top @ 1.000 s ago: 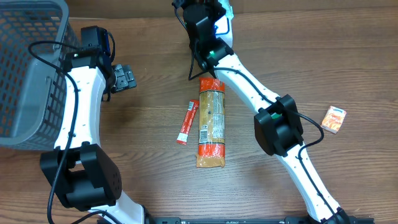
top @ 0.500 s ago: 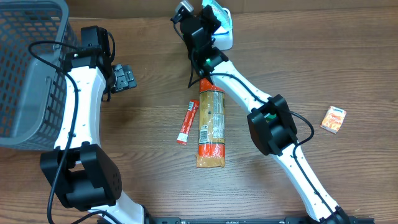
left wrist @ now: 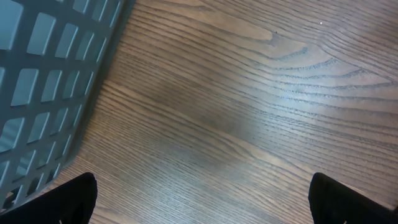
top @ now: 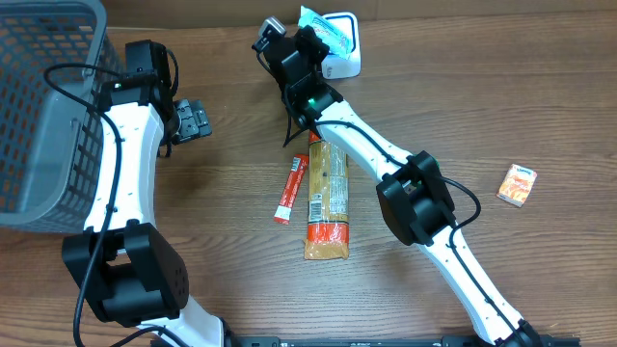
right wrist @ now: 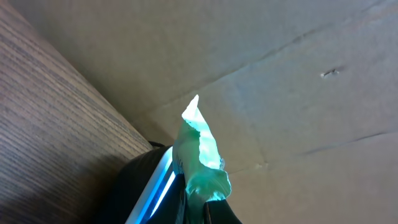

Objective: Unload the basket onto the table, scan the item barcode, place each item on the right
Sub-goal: 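Hold the wet-wipe pack against the scanner window with the right gripper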

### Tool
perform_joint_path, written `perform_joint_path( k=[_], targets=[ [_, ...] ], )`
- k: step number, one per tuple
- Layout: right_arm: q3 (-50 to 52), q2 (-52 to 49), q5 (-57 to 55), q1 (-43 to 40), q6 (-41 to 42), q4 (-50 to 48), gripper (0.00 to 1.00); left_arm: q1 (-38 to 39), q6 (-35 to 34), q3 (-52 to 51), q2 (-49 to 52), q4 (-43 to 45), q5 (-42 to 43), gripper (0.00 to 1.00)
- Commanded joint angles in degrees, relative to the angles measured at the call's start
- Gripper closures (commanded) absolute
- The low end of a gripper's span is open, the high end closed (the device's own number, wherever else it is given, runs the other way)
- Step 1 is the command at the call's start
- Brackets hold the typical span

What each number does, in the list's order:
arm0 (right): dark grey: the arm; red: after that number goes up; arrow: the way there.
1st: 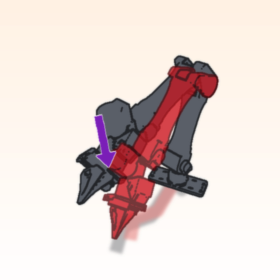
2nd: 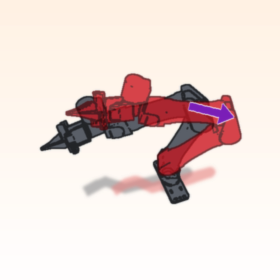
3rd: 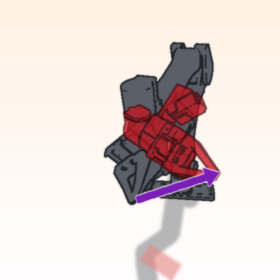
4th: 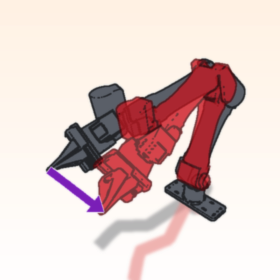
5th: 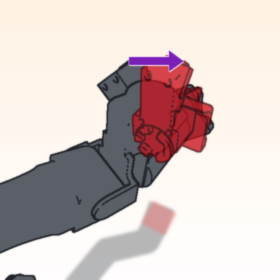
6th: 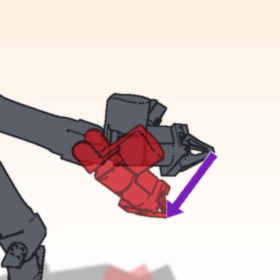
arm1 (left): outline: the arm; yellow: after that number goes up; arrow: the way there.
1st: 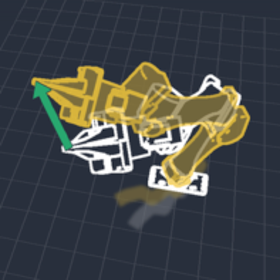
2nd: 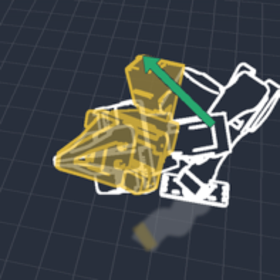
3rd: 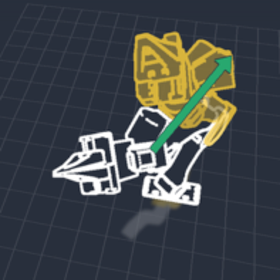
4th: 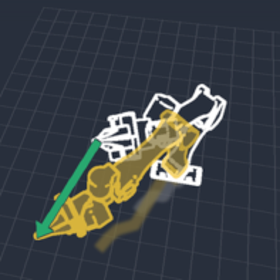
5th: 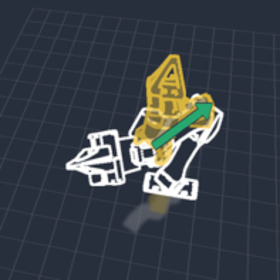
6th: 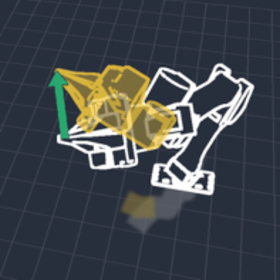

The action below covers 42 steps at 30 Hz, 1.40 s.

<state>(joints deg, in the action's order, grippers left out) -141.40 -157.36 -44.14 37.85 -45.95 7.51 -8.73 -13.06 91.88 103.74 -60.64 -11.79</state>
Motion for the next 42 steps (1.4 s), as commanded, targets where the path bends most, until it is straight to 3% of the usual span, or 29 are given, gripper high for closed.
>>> perform_joint_path(
  k=[1, 6, 17, 26, 37, 42],
  targets=[
    [0.0, -0.2, -0.2, -0.4, 2.7, -0.6, 0.93, -0.1, 0.6, 1.0, -0.5, 0.0, 0.3, 0.00],
    [0.0, -0.2, -0.2, -0.4, 8.0, -0.7, 0.90, -0.1, 0.6, 1.0, -0.5, 0.0, 0.3, 0.00],
    [0.0, -0.2, -0.2, -0.5, 15.0, -0.4, 0.96, -0.1, 0.6, 1.0, -0.5, 0.0, 0.3, 0.00],
    [0.0, -0.2, -0.2, -0.8, 30.1, 2.6, 0.96, -0.1, 0.6, 1.0, -0.5, 0.0, 0.3, 0.00],
    [0.0, -0.2, -6.0, -0.9, 31.0, -8.7, 0.96, -0.1, 0.6, 1.0, -0.5, 0.0, 0.3, 0.00],
    [0.0, -0.2, -6.0, -0.9, 31.0, -9.1, 0.96, -0.1, 0.6, 1.0, -0.5, 0.0, 0.3, 0.01]
  ],
)
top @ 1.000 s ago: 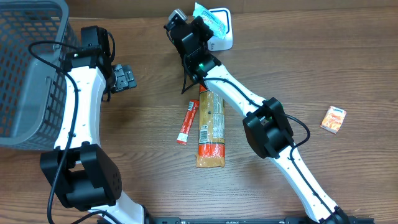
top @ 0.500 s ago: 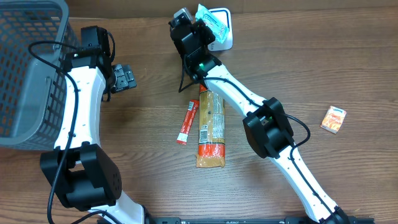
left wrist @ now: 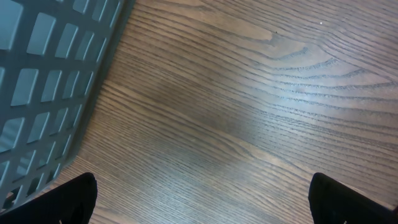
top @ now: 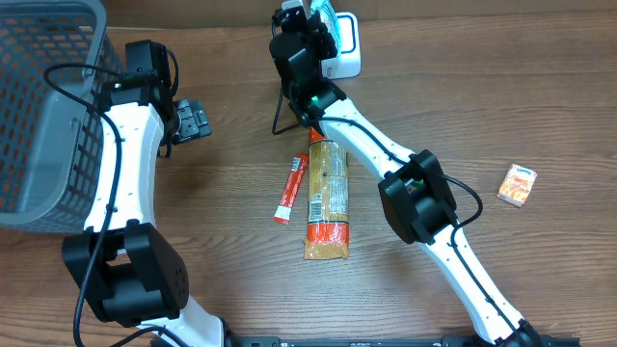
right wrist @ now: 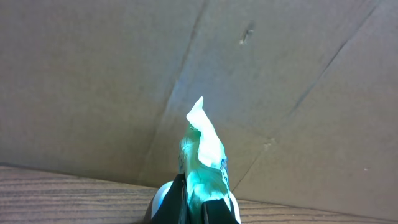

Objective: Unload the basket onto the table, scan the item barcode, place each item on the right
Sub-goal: 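Hold the wet-wipe pack against the scanner window with the right gripper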

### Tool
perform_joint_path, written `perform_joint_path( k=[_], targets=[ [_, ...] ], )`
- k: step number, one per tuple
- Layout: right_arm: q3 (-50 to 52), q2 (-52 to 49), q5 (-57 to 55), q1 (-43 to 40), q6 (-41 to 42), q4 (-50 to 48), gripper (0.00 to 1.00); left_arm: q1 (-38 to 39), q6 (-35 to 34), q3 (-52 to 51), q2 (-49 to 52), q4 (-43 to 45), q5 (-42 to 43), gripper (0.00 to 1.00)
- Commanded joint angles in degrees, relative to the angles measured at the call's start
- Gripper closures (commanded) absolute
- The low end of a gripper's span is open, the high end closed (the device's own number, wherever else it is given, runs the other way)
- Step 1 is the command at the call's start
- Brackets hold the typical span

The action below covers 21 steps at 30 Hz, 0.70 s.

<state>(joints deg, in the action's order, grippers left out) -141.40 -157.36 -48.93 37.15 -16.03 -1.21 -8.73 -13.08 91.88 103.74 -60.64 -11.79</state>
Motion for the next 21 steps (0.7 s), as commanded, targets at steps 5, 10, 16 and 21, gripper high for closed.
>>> perform_joint_path(
  k=[5, 10, 16, 21],
  targets=[
    [0.0, -0.2, -1.2, -0.2, 1.3, 0.1, 0.96, -0.1, 0.7, 1.0, -0.5, 0.0, 0.3, 0.00],
    [0.0, -0.2, -1.2, -0.3, 4.9, 2.4, 0.96, -0.1, 0.7, 1.0, -0.5, 0.0, 0.3, 0.00],
    [0.0, -0.2, -1.2, -0.8, 10.6, 4.5, 0.96, -0.1, 0.7, 1.0, -0.5, 0.0, 0.3, 0.00],
    [0.0, -0.6, -0.7, -0.9, 11.8, 4.7, 0.96, -0.1, 0.7, 1.0, -0.5, 0.0, 0.3, 0.00]
  ],
)
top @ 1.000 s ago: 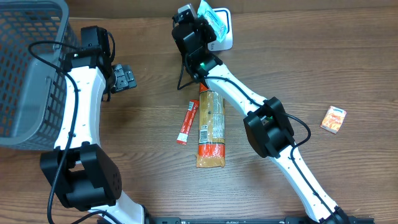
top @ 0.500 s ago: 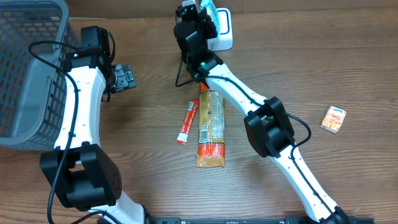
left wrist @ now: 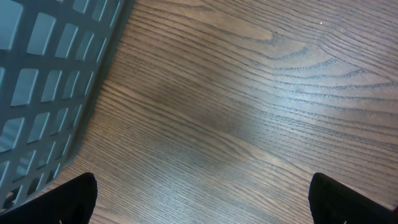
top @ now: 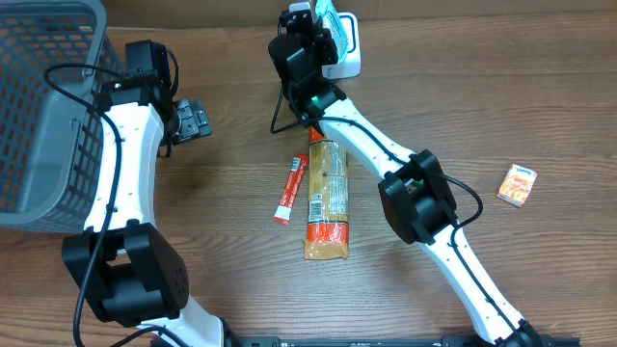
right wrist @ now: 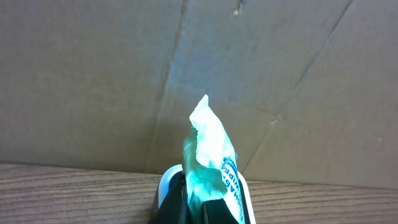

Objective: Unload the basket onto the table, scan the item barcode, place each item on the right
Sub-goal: 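Hold the wet-wipe pack against the scanner window with the right gripper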

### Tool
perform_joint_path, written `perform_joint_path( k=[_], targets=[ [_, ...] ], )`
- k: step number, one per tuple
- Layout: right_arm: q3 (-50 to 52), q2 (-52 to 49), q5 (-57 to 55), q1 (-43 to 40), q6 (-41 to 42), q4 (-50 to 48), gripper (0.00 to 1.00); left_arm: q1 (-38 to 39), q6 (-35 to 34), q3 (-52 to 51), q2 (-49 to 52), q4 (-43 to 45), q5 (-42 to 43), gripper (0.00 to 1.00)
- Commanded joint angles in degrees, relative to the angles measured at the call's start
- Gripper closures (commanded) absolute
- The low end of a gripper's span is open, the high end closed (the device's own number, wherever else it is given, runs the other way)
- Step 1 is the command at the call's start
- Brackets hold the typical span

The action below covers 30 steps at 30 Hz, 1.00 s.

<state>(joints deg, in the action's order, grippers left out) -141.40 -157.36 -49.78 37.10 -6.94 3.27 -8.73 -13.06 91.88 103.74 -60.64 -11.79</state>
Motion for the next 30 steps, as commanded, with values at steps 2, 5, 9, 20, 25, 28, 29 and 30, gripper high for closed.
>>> perform_joint_path(
  k=[2, 5, 9, 20, 25, 28, 29, 30],
  targets=[
    [0.0, -0.9, 0.8, -0.9, 2.7, 0.3, 0.96, -0.1, 0.6, 1.0, -0.5, 0.0, 0.3, 0.00],
    [0.0, -1.1, 0.8, -0.9, 2.7, 0.3, 0.96, -0.1, 0.6, 1.0, -0.5, 0.0, 0.3, 0.00],
    [0.0, -1.5, 2.3, -1.0, 2.7, 0.3, 0.96, -0.1, 0.6, 1.0, -0.5, 0.0, 0.3, 0.00],
    [0.0, -3.4, 4.5, -1.0, 2.7, 0.6, 0.96, -0.1, 0.6, 1.0, -0.5, 0.0, 0.3, 0.00],
    [0.0, -3.7, 6.4, -1.3, 2.7, 0.7, 0.96, -0.1, 0.6, 1.0, -0.5, 0.0, 0.3, 0.00],
    [0.0, -3.7, 9.1, -1.6, 2.7, 0.4, 0.96, -0.1, 0.6, 1.0, -0.5, 0.0, 0.3, 0.00],
    [0.0, -3.7, 9.5, -1.6, 2.6, 0.1, 0.96, -0.1, 0.6, 1.0, -0.5, 0.0, 0.3, 0.00],
    [0.0, -3.7, 9.7, -1.6, 2.6, 0.0, 0.96, -0.1, 0.6, 1.0, -0.5, 0.0, 0.3, 0.00]
  ],
)
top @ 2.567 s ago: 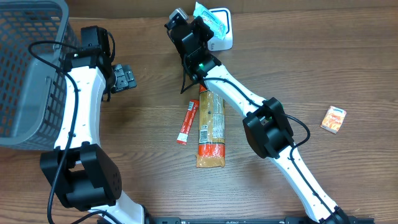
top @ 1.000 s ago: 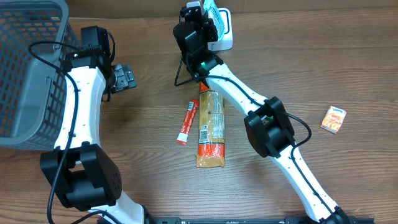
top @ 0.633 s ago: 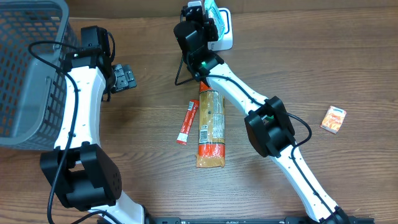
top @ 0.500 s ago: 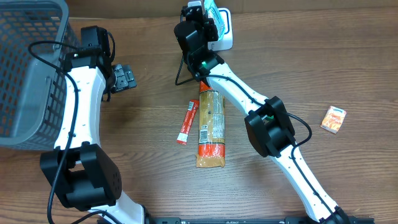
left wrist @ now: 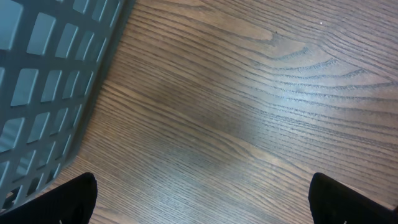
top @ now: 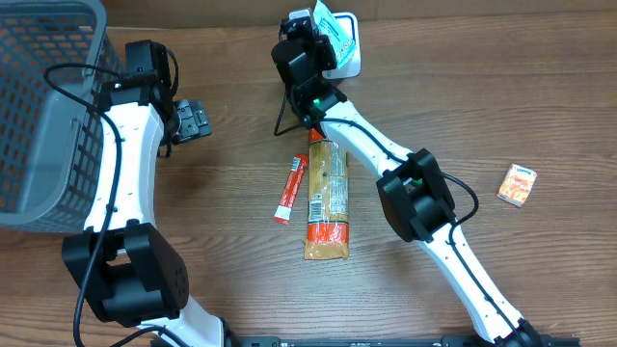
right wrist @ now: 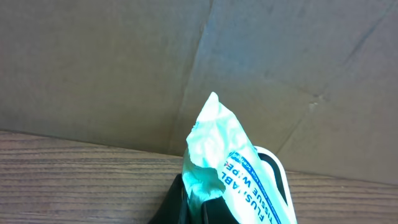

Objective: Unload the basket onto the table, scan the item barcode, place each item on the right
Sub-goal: 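Hold the wet-wipe pack against the scanner window with the right gripper, then carry the wet-wipe pack right and release it on the table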

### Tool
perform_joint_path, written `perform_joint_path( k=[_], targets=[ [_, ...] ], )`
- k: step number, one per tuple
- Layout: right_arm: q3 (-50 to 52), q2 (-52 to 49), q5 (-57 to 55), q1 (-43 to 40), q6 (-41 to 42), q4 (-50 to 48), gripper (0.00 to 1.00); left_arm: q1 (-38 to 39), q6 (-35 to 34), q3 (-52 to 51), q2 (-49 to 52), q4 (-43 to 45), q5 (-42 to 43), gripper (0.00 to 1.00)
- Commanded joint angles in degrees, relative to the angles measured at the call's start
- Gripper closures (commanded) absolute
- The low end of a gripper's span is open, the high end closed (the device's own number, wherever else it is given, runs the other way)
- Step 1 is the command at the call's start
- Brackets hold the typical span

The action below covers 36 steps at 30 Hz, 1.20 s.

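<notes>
My right gripper point(top: 318, 29) is shut on a green-and-white wipes packet point(right wrist: 231, 163) at the table's far edge, holding it over the white barcode scanner point(top: 345, 48). In the right wrist view the packet point(right wrist: 231, 163) stands up from the jaws, with the scanner's white rim point(right wrist: 283, 180) just behind it. My left gripper point(top: 193, 120) hangs open over bare wood beside the basket; only its two dark fingertips point(left wrist: 74, 196) show in the left wrist view.
A grey mesh basket point(top: 43, 106) fills the far left. A long orange packet point(top: 326, 198) and a thin red stick packet point(top: 291, 188) lie mid-table. A small orange box point(top: 517, 184) lies at the right. A cardboard wall point(right wrist: 186, 62) backs the table.
My right gripper has turned slightly with the wipes packet, so more of its printed face and the scanner's rim now show. The left arm has not moved.
My right gripper held the wipes packet left of the scanner, tilted toward the wall. By 1.7 s ago it had come over the scanner's left edge, and it has stayed there, turning a little each time. The left gripper stayed open and still.
</notes>
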<state>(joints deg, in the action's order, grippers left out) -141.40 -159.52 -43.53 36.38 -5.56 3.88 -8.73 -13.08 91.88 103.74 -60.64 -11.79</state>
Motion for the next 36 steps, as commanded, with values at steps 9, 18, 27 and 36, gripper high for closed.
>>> perform_joint_path(
  k=[9, 18, 27, 36],
  targets=[
    [0.0, -1.6, 9.2, -0.9, -7.3, -0.6, 0.96, -0.1, 0.7, 1.0, -0.5, 0.0, 0.3, 0.00],
    [0.0, -1.6, 9.2, -1.0, -8.4, -0.5, 0.96, -0.1, 0.7, 1.0, -0.5, 0.0, 0.3, 0.00],
    [0.0, -1.6, 9.2, -1.0, -8.4, -0.5, 0.96, -0.1, 0.7, 1.0, -0.5, 0.0, 0.3, 0.00],
    [-0.9, 2.0, 8.5, -1.9, -8.4, -0.1, 0.96, -0.1, 0.7, 1.0, -0.5, 0.0, 0.3, 0.00]
  ],
)
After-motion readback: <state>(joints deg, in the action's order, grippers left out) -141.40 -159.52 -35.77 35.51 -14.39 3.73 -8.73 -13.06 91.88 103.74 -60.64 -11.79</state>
